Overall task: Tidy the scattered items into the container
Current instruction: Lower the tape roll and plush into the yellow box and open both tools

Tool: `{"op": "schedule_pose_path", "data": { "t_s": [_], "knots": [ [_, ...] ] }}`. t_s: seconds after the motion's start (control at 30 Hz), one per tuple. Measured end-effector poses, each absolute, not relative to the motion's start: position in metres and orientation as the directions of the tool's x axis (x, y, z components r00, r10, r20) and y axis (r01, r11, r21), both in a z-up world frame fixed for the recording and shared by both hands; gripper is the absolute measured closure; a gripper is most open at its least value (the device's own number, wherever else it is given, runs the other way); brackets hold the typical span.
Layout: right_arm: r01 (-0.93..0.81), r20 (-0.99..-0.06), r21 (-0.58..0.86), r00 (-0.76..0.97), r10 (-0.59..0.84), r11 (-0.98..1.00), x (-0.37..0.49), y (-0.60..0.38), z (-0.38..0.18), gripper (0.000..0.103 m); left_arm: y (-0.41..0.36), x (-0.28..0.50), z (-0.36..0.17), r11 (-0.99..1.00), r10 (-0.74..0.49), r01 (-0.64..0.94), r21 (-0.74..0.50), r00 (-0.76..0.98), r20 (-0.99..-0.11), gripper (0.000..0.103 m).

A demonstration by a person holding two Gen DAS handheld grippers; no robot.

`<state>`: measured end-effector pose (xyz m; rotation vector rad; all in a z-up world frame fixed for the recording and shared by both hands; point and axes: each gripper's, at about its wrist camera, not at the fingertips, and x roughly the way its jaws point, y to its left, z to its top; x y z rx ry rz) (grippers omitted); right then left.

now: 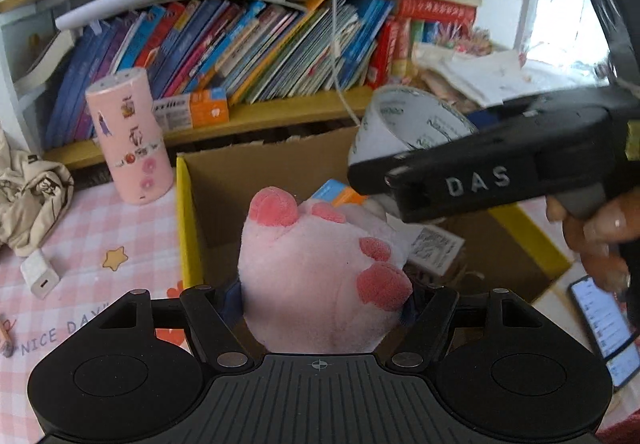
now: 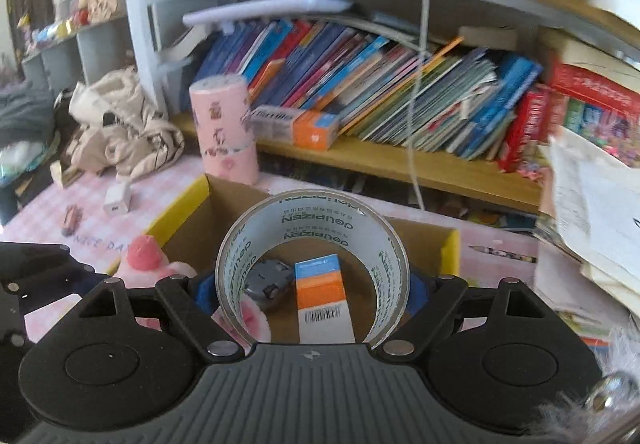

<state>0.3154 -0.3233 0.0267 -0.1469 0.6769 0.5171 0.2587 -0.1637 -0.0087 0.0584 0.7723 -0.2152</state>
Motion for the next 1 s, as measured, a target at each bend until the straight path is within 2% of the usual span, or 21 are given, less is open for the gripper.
{"op": "schedule_pose_path", "data": {
  "t_s": [0.27,0.5,0.63,0.8,1.0],
  "knots": [
    [-0.562,-0.688,0.043,0.583,0.433,0.826,0.353,-0.297,0.012,0.019,-0.177,0.269,-0.023,0.957,-0.163,0.287,0.04,0.647,-0.745,0.03],
    [-0.633,-0.75,0.065,0.479,0.457,0.771,0.373,-0.265,-0.002,0.019,-0.182,0.274,-0.024,0.955,-0.131,0.286,0.076,0.64,-0.757,0.023],
    [-0.656,-0.781,0.083,0.425,0.458,0.75,0.384,-0.254,-0.009,0.019,-0.187,0.27,-0.02,0.952,-0.089,0.275,0.133,0.664,-0.742,0.02],
    [-0.673,-0.798,0.126,0.367,0.478,0.729,0.392,-0.242,-0.017,0.019,-0.193,0.258,-0.009,0.945,-0.067,0.275,0.178,0.695,-0.716,0.007],
    [-0.672,-0.814,0.161,0.324,0.482,0.723,0.403,-0.232,-0.025,0.019,-0.186,0.241,0.001,0.959,-0.05,0.227,0.169,0.724,-0.688,0.006]
  ]
}}
